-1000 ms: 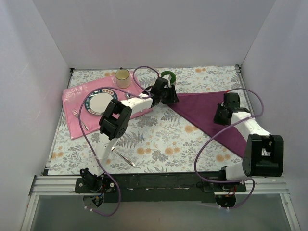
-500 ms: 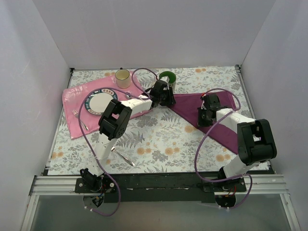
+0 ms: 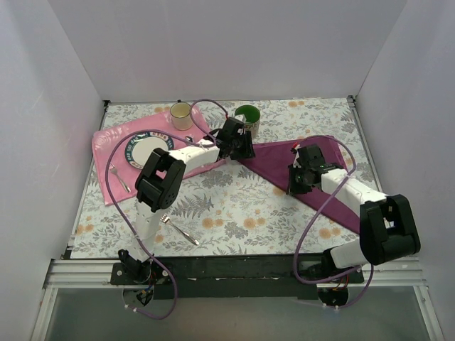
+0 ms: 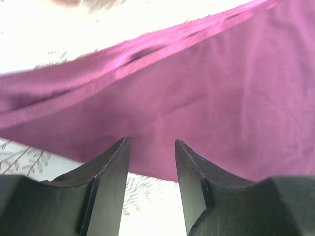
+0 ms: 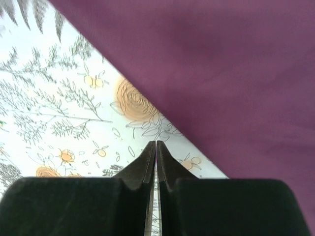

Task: Fold the napkin, place the utensils inside, and roll it up
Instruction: Fold the napkin

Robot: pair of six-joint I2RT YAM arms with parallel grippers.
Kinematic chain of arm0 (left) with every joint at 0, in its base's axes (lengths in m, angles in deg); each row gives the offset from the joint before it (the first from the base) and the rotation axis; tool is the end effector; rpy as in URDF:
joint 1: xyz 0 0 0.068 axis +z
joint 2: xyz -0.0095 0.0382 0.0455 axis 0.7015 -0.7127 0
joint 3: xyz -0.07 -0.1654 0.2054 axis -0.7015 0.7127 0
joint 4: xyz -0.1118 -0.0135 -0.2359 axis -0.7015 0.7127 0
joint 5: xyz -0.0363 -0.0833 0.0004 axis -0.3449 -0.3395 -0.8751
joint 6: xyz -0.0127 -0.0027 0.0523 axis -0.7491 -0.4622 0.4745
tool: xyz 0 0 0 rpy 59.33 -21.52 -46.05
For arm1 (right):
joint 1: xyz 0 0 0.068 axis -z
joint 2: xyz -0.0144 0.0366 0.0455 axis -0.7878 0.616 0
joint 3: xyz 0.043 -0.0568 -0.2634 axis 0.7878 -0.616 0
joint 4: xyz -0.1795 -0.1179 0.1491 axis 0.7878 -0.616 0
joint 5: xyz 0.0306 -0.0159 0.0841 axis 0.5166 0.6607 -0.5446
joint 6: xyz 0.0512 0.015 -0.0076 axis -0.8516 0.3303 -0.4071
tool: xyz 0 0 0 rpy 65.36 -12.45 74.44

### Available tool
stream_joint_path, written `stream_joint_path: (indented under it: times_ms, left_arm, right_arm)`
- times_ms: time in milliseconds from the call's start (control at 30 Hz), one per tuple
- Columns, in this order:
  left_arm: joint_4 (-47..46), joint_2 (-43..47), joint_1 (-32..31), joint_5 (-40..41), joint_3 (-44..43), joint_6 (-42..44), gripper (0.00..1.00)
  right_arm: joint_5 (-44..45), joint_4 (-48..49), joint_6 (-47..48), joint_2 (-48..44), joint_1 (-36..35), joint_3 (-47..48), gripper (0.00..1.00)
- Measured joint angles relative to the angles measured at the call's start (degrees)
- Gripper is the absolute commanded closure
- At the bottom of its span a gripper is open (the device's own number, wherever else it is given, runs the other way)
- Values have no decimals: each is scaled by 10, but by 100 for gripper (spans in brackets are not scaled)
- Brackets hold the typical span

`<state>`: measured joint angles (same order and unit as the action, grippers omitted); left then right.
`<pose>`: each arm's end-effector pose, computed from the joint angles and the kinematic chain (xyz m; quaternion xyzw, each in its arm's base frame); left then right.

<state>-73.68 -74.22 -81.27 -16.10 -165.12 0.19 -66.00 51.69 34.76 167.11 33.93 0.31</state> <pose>0.3894 -0.2942 0.1671 -0.2587 0.8840 -0.3363 0.1963 0.2548 0.0862 0.1827 -0.0335 0.9601 0.1197 0.2507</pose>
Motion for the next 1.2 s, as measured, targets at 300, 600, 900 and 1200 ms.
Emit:
stream_joint_path:
  times_ms: [300, 600, 900, 1200]
  left_arm:
    - [12, -1, 19, 4, -57, 5, 60]
    - [17, -7, 38, -23, -64, -7, 58]
    - [29, 52, 17, -68, 24, -31, 55]
    - [31, 159, 15, -83, 83, -38, 48]
  right_arm:
    - [41, -26, 11, 23, 100, 93, 50]
    - [132, -19, -19, 129, 201, 169, 22]
    - [233, -32, -10, 370, 202, 501, 52]
    - [243, -35, 21, 468, 204, 589, 57]
